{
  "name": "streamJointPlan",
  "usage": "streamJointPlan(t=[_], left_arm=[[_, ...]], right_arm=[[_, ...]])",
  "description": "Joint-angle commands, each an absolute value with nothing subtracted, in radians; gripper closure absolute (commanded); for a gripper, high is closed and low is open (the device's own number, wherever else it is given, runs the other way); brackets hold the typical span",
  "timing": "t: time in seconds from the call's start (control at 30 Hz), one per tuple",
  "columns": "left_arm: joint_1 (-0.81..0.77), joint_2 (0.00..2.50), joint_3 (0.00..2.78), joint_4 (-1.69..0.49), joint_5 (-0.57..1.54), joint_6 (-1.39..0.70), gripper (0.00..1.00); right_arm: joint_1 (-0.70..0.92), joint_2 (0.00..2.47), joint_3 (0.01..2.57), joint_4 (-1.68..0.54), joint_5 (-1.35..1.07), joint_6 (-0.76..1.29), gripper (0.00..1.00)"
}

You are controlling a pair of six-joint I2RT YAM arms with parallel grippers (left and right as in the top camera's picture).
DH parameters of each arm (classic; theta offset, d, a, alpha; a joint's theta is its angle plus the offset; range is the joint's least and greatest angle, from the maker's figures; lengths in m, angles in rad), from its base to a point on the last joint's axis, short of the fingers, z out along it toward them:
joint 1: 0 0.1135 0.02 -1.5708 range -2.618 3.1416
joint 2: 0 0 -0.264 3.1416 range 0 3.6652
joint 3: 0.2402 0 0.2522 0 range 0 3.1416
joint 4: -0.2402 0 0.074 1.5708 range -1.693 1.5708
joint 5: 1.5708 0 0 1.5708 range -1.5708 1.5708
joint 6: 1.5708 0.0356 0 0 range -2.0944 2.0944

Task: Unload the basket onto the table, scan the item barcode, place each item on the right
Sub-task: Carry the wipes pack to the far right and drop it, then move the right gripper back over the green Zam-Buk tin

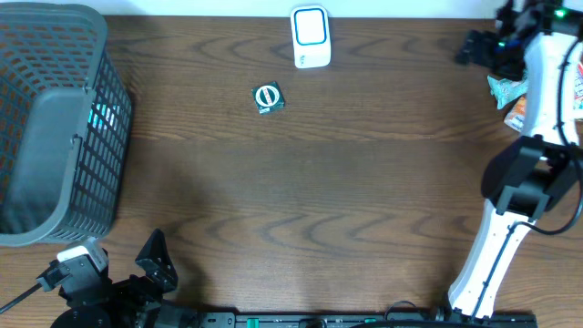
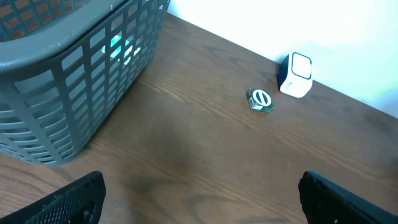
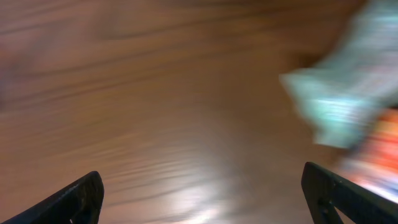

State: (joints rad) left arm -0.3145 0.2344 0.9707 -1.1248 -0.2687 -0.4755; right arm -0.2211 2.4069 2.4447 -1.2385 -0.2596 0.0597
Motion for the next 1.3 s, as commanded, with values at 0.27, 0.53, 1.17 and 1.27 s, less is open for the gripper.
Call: streamJointPlan(t=[0.27,0.53,1.17,1.27], left_arm=[[-0.311,0.233,0.966,-1.124,-0.286,-0.485,0.02],[-0.311,0.233,0.966,-1.124,-0.286,-0.485,0.02],[-0.311,0.233,0.966,-1.124,-0.286,-0.485,0.02],[-0.311,0.233,0.966,-1.124,-0.286,-0.485,0.02]], right_arm=[[0.150,2.424,2.440,-1.206,-0.516,0.047,0.01],[0.451,2.424,2.440,-1.138,-0.113,0.048,0.01],[0.588,2.425,2.426,-1.109,-0.055,0.101,0.01],[0.589,2.425,2.396,-1.094,-0.055,0.101,0.01]])
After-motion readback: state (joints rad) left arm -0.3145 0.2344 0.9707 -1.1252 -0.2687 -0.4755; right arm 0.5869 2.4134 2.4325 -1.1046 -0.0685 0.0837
